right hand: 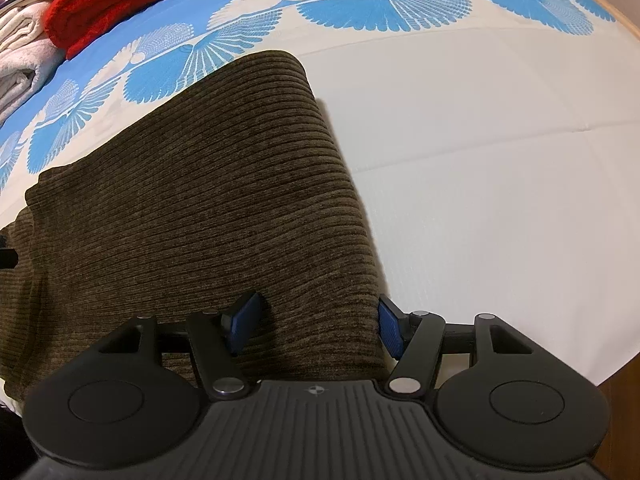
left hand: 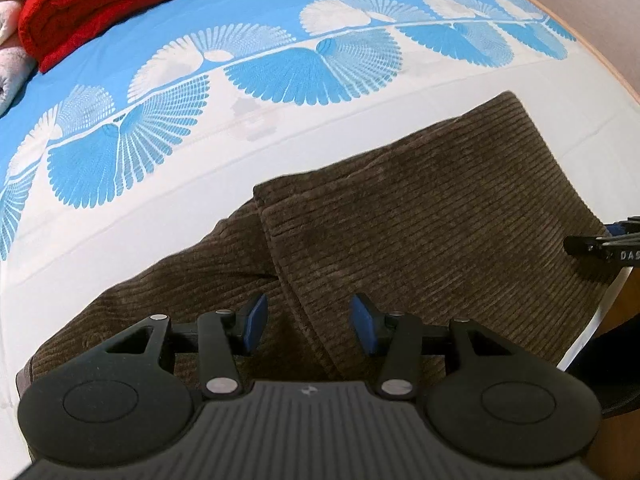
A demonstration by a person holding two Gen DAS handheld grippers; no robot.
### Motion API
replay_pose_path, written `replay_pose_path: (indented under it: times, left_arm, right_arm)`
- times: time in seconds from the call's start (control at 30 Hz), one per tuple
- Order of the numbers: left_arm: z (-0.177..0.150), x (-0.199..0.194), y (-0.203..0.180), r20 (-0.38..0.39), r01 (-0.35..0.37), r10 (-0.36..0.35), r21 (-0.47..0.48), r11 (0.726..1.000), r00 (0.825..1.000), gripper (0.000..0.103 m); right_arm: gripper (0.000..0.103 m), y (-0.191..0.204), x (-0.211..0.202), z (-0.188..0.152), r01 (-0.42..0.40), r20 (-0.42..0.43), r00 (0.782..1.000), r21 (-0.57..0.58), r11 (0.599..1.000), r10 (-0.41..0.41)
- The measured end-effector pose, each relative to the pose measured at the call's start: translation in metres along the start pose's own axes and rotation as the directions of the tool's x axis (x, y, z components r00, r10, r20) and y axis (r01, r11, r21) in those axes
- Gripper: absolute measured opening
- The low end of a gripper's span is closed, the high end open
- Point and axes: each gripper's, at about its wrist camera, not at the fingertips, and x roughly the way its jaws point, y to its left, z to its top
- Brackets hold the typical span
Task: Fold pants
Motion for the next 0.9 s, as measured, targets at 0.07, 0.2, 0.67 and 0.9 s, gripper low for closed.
replay_pose_path:
  times: [0.07, 0.2, 0.67, 0.9]
  left_arm:
    - [0.002, -0.005, -0.001, 0.028, 0.019, -0.019, -0.004, 1.000, 0.999, 0.052]
    - [0.010, -0.022, -0.001, 0.111, 0.127, -0.122, -0.047, 0.991, 0.986, 0.054]
    - [0.033, -0.050, 0.009, 0.276, 0.590, -0.532, -0.211, 0.779, 0.801, 0.085]
    - [0.025, -0.040, 0.010, 0.184, 0.425, -0.395, -0.169, 0.889, 0.900, 0.065]
  right_arm:
    - [0.049, 0.005, -0.003, -0.001, 0.017, 0.024, 1.000, -0.030, 0.999, -0.016]
    - [0.023, 0.024, -0.025, 0.000, 0.054, 0.121, 0.992, -0.127, 0.990, -0.039]
    - [0.017, 0.184, -0.111, -0.077, 0.148, 0.459, 0.829, -0.730, 0.668, 0.318]
    - [0.015, 0.229, -0.104, -0.114, 0.156, 0.378, 0.824, -0.868, 0.472, 0.423]
